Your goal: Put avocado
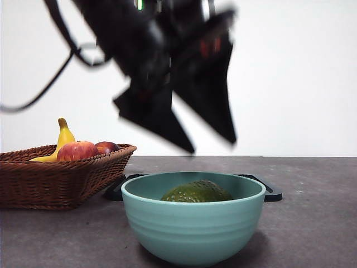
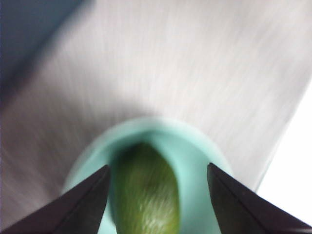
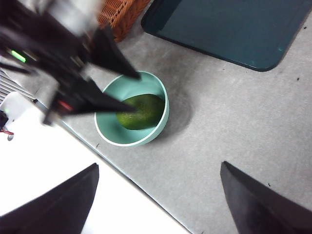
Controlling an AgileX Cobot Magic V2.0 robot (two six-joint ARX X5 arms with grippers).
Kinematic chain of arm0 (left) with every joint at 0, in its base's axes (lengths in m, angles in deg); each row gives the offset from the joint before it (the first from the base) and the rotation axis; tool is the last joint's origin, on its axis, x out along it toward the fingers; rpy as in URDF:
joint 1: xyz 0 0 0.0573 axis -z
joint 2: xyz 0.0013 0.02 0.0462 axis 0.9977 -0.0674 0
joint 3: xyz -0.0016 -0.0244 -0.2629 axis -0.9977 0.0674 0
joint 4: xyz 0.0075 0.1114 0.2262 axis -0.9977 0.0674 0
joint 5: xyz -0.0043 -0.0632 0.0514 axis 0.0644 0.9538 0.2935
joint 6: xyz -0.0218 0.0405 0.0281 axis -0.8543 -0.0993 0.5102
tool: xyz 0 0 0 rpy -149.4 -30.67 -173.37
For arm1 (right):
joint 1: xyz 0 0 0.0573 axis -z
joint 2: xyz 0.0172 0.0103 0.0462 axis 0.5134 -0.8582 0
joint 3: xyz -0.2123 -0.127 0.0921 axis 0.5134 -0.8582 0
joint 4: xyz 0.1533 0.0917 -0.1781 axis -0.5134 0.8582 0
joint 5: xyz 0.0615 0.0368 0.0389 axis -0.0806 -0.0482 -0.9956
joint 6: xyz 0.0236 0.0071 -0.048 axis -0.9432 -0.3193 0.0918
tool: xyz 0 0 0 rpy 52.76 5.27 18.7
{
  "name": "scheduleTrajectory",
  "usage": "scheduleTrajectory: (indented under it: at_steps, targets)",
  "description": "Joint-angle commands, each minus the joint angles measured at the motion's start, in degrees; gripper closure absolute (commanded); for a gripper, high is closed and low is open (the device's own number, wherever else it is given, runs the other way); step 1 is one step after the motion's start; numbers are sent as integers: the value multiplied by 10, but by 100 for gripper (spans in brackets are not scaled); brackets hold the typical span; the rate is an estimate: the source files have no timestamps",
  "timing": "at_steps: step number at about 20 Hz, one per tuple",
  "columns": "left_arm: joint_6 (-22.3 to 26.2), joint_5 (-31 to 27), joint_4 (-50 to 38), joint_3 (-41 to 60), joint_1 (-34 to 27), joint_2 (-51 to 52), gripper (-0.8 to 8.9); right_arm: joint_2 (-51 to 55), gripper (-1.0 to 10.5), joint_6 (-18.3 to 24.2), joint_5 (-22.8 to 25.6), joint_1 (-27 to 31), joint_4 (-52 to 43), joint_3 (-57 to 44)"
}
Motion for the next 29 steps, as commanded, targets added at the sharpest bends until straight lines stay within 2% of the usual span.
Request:
scheduleTrajectory:
  at_steps: [1, 5, 11, 16, 24, 29]
  targets:
    - [-7, -2, 3, -26, -12, 35, 493, -2, 547, 3, 0, -3, -6, 10]
    - [-15, -1, 23, -27, -67, 121, 494, -3, 547, 3, 0, -3, -11, 10]
    - [-14, 3, 77, -27, -198, 231, 499, -23, 547, 3, 0, -3, -24, 10]
    - [35, 64, 172, -22, -277, 294, 499, -67, 547, 3, 0, -3, -59, 10]
    - [126, 294, 337, 2, -285, 340, 504, -176, 547, 3, -2, -25, -114, 10]
    - [126, 295, 343, 2, -281, 340, 504, -231, 548, 3, 0, -60, -130, 10]
